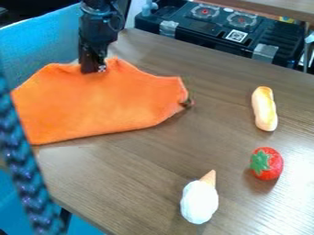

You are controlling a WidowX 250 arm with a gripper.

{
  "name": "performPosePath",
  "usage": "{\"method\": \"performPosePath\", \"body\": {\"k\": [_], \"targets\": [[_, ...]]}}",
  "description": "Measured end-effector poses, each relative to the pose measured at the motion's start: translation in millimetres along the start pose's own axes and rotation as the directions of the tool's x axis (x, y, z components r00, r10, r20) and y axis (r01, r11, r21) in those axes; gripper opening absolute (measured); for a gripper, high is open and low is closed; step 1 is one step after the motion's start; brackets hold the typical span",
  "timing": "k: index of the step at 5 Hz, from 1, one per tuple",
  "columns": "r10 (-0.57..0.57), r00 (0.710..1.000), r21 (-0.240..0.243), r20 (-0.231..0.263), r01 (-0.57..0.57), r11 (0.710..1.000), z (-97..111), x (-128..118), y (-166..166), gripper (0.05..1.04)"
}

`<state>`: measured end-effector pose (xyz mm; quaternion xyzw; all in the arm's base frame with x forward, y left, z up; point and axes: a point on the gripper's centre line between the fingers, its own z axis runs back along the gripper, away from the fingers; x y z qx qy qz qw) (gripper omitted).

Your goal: Fold the cloth from bottom right to top left

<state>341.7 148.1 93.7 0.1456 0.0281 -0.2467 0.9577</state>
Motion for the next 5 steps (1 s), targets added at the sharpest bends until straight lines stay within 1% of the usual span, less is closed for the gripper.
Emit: {"method": "performPosePath", "body": {"k": [1,3,4,5], "targets": [[-0.023,1.0,-0.009,-0.007,0.023,1.0,-4.4,4.8,3.0,0.068],[-0.017,1.0,-0.02,-0.021,0.017,1.0,-14.9,5.0,19.6,0.068],[-0.017,1.0,-0.024,-0.025,0.016,1.0,-20.9,7.7,24.8,0.086],[0.011,1.0,-0.037,-0.012,-0.011,0.999,-22.7,4.9,33.1,0.241]]}}
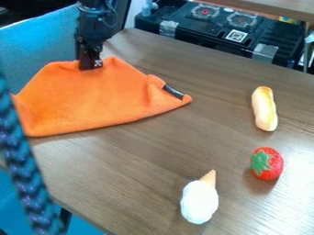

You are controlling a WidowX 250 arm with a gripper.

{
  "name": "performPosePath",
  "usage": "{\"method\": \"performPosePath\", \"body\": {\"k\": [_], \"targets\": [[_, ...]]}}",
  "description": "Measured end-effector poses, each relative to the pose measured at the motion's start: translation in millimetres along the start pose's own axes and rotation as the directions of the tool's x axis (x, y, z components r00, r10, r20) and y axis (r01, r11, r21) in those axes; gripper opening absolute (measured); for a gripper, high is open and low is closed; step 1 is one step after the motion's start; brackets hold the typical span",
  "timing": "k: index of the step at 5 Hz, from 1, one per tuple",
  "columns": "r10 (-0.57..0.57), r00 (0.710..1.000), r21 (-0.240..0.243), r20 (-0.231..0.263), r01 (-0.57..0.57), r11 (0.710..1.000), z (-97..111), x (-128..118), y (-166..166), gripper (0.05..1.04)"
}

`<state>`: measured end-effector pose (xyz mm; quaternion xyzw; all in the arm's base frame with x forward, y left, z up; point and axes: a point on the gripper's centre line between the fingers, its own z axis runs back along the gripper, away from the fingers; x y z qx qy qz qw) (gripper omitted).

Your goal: Fold the cloth from bottom right to top left

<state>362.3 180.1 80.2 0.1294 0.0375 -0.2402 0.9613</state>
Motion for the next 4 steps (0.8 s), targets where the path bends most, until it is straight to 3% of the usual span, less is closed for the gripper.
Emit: {"method": "performPosePath", "body": {"k": [2,3,4], "targets": [[0.02,1.0,-0.001,0.011,-0.02,1.0,0.7,2.2,6.3,0.814],[0.029,0.999,-0.049,0.04,-0.027,0.998,-0.4,4.8,2.6,1.004],[0.063,0.993,-0.131,0.101,-0.049,0.99,0.7,2.9,0.4,1.002]]}}
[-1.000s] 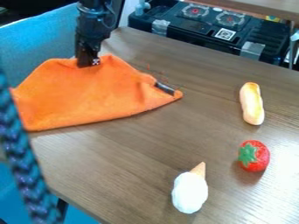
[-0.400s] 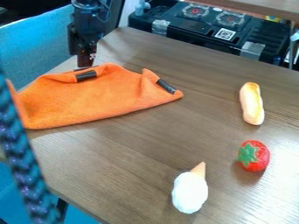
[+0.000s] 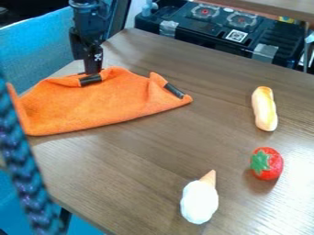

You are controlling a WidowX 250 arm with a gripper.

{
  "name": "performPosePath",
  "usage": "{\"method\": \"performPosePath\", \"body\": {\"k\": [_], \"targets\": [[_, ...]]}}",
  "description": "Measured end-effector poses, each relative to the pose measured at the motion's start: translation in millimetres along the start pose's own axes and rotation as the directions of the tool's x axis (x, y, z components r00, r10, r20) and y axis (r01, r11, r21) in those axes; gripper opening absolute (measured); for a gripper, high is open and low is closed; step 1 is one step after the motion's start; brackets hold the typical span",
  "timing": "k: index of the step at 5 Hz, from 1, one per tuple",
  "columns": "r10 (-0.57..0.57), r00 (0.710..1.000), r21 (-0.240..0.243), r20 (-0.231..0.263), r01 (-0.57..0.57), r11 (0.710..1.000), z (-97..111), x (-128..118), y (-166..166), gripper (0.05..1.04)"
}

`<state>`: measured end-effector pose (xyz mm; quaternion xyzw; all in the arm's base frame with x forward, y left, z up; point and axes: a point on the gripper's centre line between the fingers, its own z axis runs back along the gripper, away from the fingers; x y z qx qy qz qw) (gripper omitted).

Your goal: Fold the cloth from bottom right to top left

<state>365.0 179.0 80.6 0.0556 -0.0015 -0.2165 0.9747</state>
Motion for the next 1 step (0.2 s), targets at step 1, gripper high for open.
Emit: {"method": "performPosePath", "body": {"k": [1], "targets": [[0.071,0.991,-0.064,0.109,-0.064,0.996,39.3,-1.6,-3.9,1.001]]}}
